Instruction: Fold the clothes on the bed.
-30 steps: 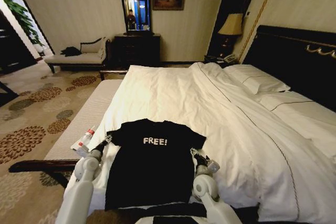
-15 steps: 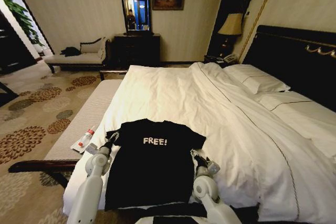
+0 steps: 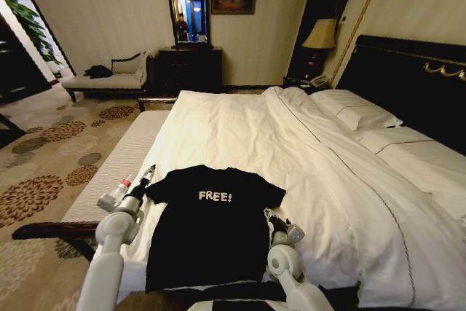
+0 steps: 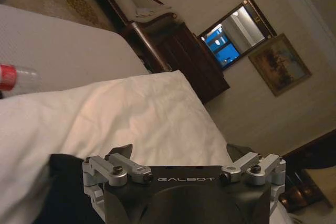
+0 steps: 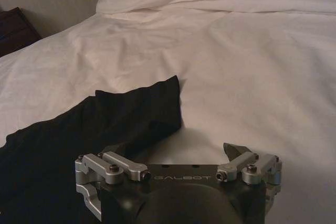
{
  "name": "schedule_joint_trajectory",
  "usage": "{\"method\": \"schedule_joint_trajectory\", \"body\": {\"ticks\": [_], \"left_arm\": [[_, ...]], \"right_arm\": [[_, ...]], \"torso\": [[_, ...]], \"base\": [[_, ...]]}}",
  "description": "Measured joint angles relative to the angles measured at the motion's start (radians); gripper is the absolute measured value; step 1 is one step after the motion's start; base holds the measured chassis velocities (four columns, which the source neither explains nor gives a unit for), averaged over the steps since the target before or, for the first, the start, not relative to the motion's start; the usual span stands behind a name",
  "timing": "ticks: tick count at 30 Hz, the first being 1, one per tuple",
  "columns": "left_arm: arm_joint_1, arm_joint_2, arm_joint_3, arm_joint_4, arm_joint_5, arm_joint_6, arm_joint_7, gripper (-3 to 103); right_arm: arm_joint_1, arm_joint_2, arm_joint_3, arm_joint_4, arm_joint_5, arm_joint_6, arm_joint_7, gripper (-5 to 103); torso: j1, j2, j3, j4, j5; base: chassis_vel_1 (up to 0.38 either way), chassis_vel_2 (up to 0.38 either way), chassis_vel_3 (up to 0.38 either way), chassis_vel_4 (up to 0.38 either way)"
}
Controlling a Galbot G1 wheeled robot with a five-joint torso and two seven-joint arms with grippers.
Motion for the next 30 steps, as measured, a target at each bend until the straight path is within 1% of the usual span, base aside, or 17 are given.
{"method": "schedule_joint_trajectory", "body": {"ticks": [2, 7, 8, 10, 11, 12, 13, 15, 16, 17, 20, 21, 25, 28, 30], "left_arm": [[0.038, 0.008, -0.013, -0.003, 0.021, -0.001, 0.006, 100], [0.068, 0.012, -0.024, 0.000, 0.054, -0.003, 0.005, 100], [0.078, 0.009, -0.026, -0.002, 0.073, -0.003, 0.001, 100], [0.104, 0.004, -0.024, -0.012, 0.151, -0.002, -0.013, 100], [0.122, 0.003, -0.018, -0.019, 0.209, 0.003, -0.021, 100], [0.122, 0.003, -0.018, -0.019, 0.209, 0.003, -0.021, 100], [0.145, 0.001, -0.012, -0.028, 0.263, 0.006, -0.026, 100], [0.181, -0.008, -0.008, -0.052, 0.303, 0.007, -0.028, 100], [0.199, -0.018, -0.011, -0.075, 0.304, 0.005, -0.028, 100], [0.199, -0.018, -0.011, -0.075, 0.304, 0.005, -0.028, 100], [0.233, -0.043, -0.027, -0.129, 0.294, -0.004, -0.029, 100], [0.242, -0.049, -0.032, -0.145, 0.296, -0.007, -0.029, 100], [0.263, -0.063, -0.041, -0.180, 0.297, -0.010, -0.029, 100], [0.273, -0.074, -0.047, -0.203, 0.296, -0.011, -0.030, 100], [0.282, -0.091, -0.053, -0.227, 0.288, -0.011, -0.031, 100]], "right_arm": [[-0.001, 0.000, 0.000, 0.003, -0.002, -0.001, 0.001, 100], [0.001, -0.004, 0.006, 0.003, -0.002, -0.001, -0.002, 100], [0.004, -0.005, 0.008, 0.003, 0.001, 0.000, -0.007, 100], [0.015, -0.011, 0.011, 0.008, 0.029, 0.001, -0.019, 100], [0.023, -0.014, 0.014, 0.010, 0.054, 0.001, -0.026, 100], [0.023, -0.014, 0.014, 0.010, 0.054, 0.001, -0.026, 100], [0.037, -0.020, 0.017, 0.011, 0.094, 0.001, -0.032, 100], [0.070, -0.035, 0.026, 0.004, 0.175, 0.003, -0.050, 100], [0.095, -0.045, 0.033, -0.007, 0.234, 0.011, -0.072, 100], [0.095, -0.045, 0.033, -0.007, 0.234, 0.011, -0.072, 100], [0.162, -0.063, 0.061, -0.038, 0.425, 0.037, -0.132, 100], [0.178, -0.063, 0.069, -0.046, 0.464, 0.044, -0.147, 100], [0.201, -0.058, 0.082, -0.071, 0.489, 0.059, -0.173, 100], [0.206, -0.052, 0.089, -0.097, 0.466, 0.067, -0.177, 100], [0.207, -0.049, 0.104, -0.131, 0.434, 0.079, -0.184, 100]], "torso": [[0.000, 0.000, 0.000, 0.0002, 0.0000], [0.000, 0.000, 0.000, -0.0001, 0.0000], [0.000, 0.000, 0.000, -0.0001, 0.0000], [0.000, 0.000, 0.000, -0.0001, 0.0001], [0.000, 0.000, 0.000, -0.0002, 0.0002], [0.000, 0.000, 0.000, -0.0002, 0.0002], [0.000, 0.000, 0.000, -0.0001, 0.0002], [0.000, 0.000, 0.000, 0.0000, 0.0000], [0.000, 0.000, 0.000, 0.0001, 0.0001], [0.000, 0.000, 0.000, 0.0001, 0.0001], [0.000, 0.000, 0.000, 0.0002, 0.0003], [0.000, 0.000, 0.000, 0.0002, 0.0003], [0.000, 0.000, 0.000, 0.0001, 0.0002], [0.000, 0.000, 0.000, 0.0001, 0.0003], [0.000, 0.000, 0.000, -0.0001, 0.0004]], "base": [[0.000, 0.000, 0.000, 0.000], [0.000, 0.000, 0.000, 0.000], [0.000, 0.000, 0.000, 0.000], [0.000, 0.000, 0.000, 0.000], [0.000, 0.000, 0.000, 0.000], [0.000, 0.000, 0.000, 0.000], [0.000, 0.000, 0.000, 0.000], [0.000, 0.000, 0.000, 0.000], [0.000, 0.000, 0.000, 0.000], [0.000, 0.000, 0.000, 0.000], [0.000, 0.000, 0.000, 0.000], [0.000, 0.000, 0.000, 0.000], [0.000, 0.000, 0.000, 0.000], [0.000, 0.000, 0.000, 0.000], [0.000, 0.000, 0.000, 0.000]]}}
